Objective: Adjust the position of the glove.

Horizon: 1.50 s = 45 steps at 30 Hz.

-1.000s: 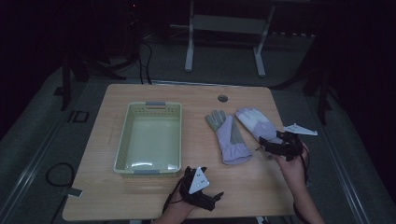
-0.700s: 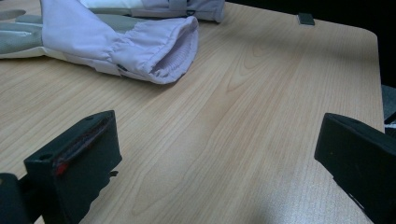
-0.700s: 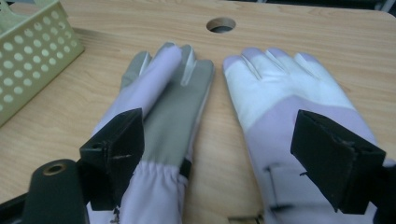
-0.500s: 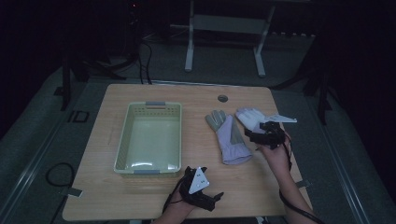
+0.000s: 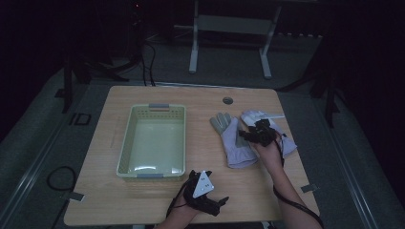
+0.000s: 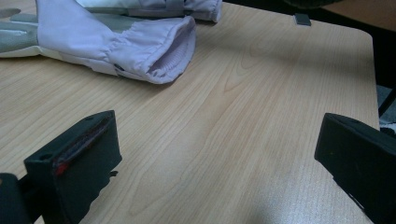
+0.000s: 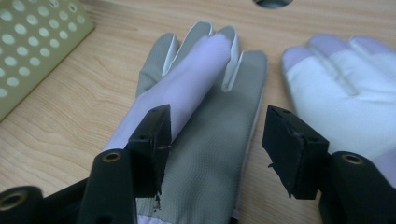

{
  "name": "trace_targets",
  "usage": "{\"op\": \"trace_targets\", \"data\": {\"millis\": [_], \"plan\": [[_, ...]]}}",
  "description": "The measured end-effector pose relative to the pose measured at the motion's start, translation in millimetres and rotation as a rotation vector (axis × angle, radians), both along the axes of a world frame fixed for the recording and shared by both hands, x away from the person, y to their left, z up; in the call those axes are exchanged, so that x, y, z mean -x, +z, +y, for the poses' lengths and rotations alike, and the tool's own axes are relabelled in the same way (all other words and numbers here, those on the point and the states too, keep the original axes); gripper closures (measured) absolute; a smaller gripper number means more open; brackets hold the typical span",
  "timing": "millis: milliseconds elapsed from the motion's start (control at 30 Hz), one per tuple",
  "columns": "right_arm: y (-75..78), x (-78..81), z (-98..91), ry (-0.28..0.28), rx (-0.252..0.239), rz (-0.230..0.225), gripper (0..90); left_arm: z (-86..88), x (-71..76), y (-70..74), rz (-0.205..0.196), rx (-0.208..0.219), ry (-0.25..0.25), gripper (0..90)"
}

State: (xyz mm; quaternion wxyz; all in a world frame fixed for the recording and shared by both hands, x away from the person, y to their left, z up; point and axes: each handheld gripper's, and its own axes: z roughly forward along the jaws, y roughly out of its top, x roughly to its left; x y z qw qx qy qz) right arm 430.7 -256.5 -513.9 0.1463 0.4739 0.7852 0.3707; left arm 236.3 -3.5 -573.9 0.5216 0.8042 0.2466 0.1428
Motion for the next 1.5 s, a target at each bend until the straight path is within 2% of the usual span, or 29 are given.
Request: {"op": "trace_targets", "data": {"millis": [100, 367, 500, 600, 667, 767, 900, 967, 1033, 1167, 1233, 1333, 1400, 1500], "plan": [[-6.8, -1.7, 4.2, 0.017, 0.011, 0.018, 47.5, -0.2, -0.3, 0.0, 0.003, -0.001, -0.003, 0.4], [-28.1, -5.6, 14.3, 0.054, 0.103, 0.045, 56.8, -0.5, -0.6, 0.0, 0.007, -0.003, -0.005, 0.4], [-33.5, -2.6, 17.5, 0.091, 0.154, 0.011, 62.3, -0.6, -0.6, 0.0, 0.007, -0.003, -0.005, 0.4], [-34.6, -1.2, 17.7, 0.100, 0.154, -0.001, 66.3, -0.6, -0.6, 0.0, 0.007, -0.005, -0.004, 0.4], [-35.1, 0.1, 18.8, 0.106, 0.149, -0.003, 72.2, -0.7, -0.6, 0.0, 0.008, -0.005, -0.003, 0.4], [-35.7, 2.4, 21.0, 0.092, 0.150, -0.011, 79.1, -0.8, -0.9, -0.1, 0.009, -0.005, -0.003, 0.4], [-33.8, 5.0, 23.2, 0.049, 0.125, -0.009, 86.0, -0.7, -1.2, 0.0, 0.011, -0.005, -0.004, 0.4], [-28.7, 6.7, 23.2, 0.027, 0.097, -0.007, 87.1, -0.7, -1.1, -0.1, 0.013, -0.004, -0.003, 0.4], [-21.5, 10.4, 25.1, 0.009, 0.046, -0.006, 87.3, -0.7, -1.1, -0.1, 0.013, -0.004, -0.003, 0.4], [-4.7, 20.3, 33.1, -0.009, 0.004, -0.040, 87.3, -0.5, -1.0, 0.0, 0.011, -0.004, -0.002, 0.4], [4.7, 25.4, 35.2, -0.027, -0.040, -0.052, 87.3, -0.4, -0.8, 0.1, 0.008, -0.007, -0.003, 0.3], [15.2, 33.5, 39.1, -0.035, -0.049, -0.082, 87.4, -0.8, -0.4, 0.0, 0.007, -0.004, -0.002, 0.4], [20.8, 39.8, 39.3, -0.057, -0.084, -0.088, 87.3, -0.6, -0.5, 0.1, 0.005, -0.009, -0.002, 0.4], [22.9, 48.6, 42.5, -0.063, -0.092, -0.113, 87.2, -0.6, -0.5, 0.0, 0.004, -0.007, 0.000, 0.4]]}}
